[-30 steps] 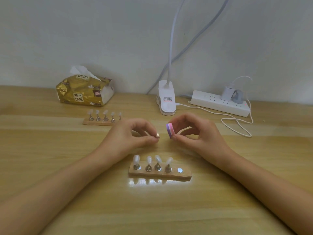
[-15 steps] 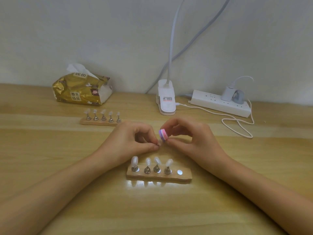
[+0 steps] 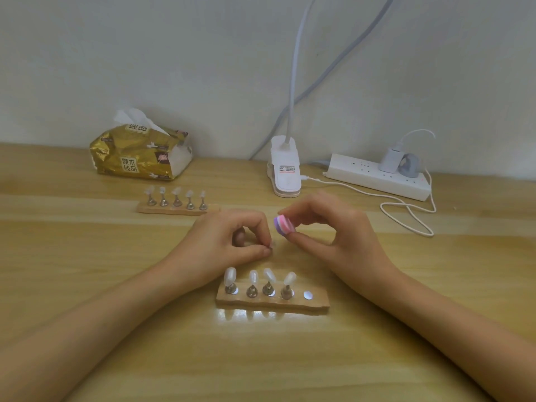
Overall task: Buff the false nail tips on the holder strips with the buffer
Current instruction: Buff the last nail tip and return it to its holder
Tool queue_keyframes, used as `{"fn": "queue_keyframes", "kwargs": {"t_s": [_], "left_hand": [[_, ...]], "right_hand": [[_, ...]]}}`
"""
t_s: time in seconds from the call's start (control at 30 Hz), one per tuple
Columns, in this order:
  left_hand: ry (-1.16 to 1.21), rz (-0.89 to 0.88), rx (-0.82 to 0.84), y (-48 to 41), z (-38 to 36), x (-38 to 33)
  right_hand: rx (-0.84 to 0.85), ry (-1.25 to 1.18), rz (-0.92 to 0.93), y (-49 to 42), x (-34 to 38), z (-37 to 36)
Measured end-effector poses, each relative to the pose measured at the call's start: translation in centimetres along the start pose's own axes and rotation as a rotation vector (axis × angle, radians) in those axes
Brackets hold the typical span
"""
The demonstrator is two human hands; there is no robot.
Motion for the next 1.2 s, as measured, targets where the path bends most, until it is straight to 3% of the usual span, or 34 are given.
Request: {"fn": "queue_keyframes", "kwargs": {"t_s": [0.07,0.17,0.3,0.43,0.53,0.67,0.77,1.2], "left_hand": [[-0.013,0.003,0.009,0.0,-0.1,0.1],[0.018,0.013,0.008,0.0,0.0,0.3],[0.034,0.009,0.017,0.0,-0.1,0.3],[0.062,0.007,0.016,0.1,-0.1,0.1],[0.060,0.002,0.021,0.0,-0.1,0.0],[0.058,0.001,0.018,0.1,-0.1,-0.2],[0.075,-0.006,0.012,0.1,-0.1,-0.1],[0.070,-0.010,0.005,0.1,0.1,-0.2]], "right_hand": [[0.026,0.033,0.036,0.0,0.4,-0.4],[0.045,0.005,-0.066,0.0,-0.6,-0.5],[0.032,0.034,0.025,0.0,0.5,-0.3],[0.038,-0.002,-0.042,0.0,-0.5,-0.2],[0.040,0.017,0.030,0.0,0.4,-0.3],[0.060,-0.004,-0.032,0.1,-0.4,-0.3],[0.059,0.041,0.043,0.1,0.5,-0.4],[0.055,0.066,0.044,0.1,0.6,-0.2]]}}
Point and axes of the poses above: each hand's wrist, its own y-axis away from the middle knuckle, its own z-axis out of the back of the hand, x = y × z, the point moved 8 cm from there along -y, towards the middle knuckle, and after that the axes turned 12 degrees about x, right-handed, at the moved point
